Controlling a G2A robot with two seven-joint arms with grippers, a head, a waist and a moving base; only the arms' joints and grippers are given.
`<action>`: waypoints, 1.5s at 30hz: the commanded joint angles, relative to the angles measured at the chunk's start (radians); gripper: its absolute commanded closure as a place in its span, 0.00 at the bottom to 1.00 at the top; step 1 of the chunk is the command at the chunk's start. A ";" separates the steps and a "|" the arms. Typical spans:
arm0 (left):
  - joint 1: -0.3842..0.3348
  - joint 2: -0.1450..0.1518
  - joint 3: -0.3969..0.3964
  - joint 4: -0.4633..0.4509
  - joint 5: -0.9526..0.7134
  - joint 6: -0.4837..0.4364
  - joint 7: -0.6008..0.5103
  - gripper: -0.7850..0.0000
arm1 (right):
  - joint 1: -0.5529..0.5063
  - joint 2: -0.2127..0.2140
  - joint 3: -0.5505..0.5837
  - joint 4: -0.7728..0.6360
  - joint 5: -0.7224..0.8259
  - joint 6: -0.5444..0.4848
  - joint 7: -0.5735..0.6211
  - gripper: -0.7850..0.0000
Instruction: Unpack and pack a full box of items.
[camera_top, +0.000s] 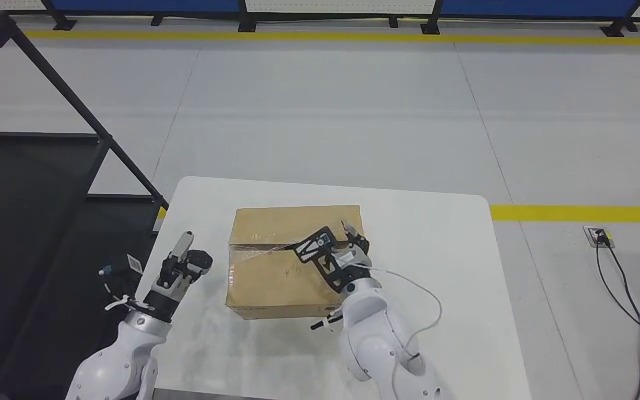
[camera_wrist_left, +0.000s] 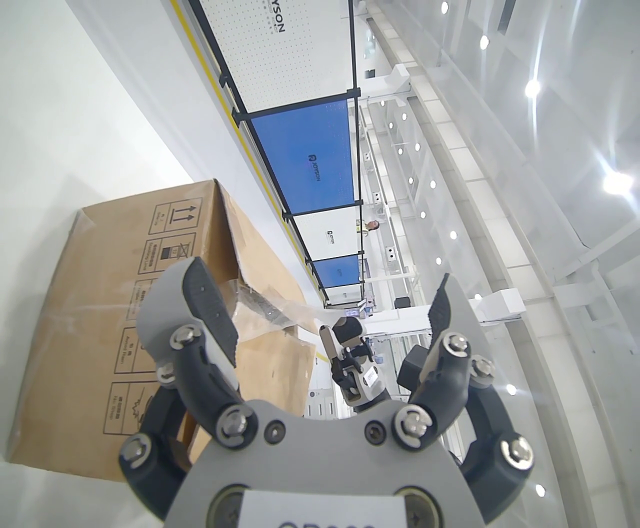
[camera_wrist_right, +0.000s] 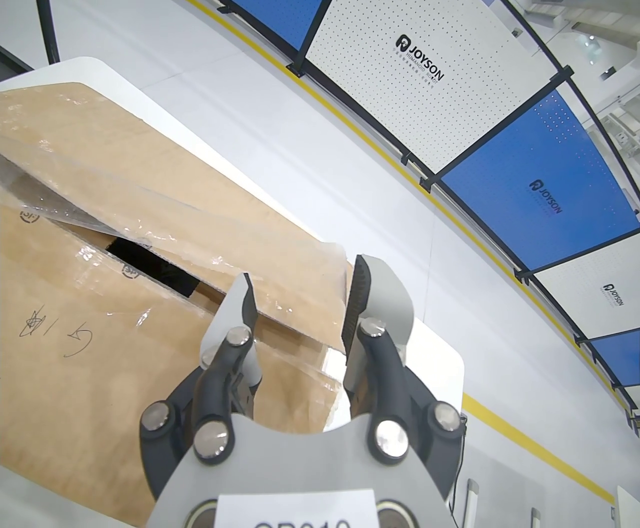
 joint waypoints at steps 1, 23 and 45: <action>-0.002 0.000 0.001 0.001 0.000 0.002 0.000 0.00 | 0.004 -0.002 0.004 0.003 0.002 -0.004 0.005 0.45; -0.011 0.003 0.009 0.004 0.005 0.005 0.002 0.00 | -0.009 -0.002 0.111 -0.050 0.214 -0.259 -0.051 1.00; -0.121 0.006 0.129 0.033 0.074 0.022 -0.107 0.00 | -0.007 0.004 0.196 -0.122 0.581 -0.393 0.107 1.00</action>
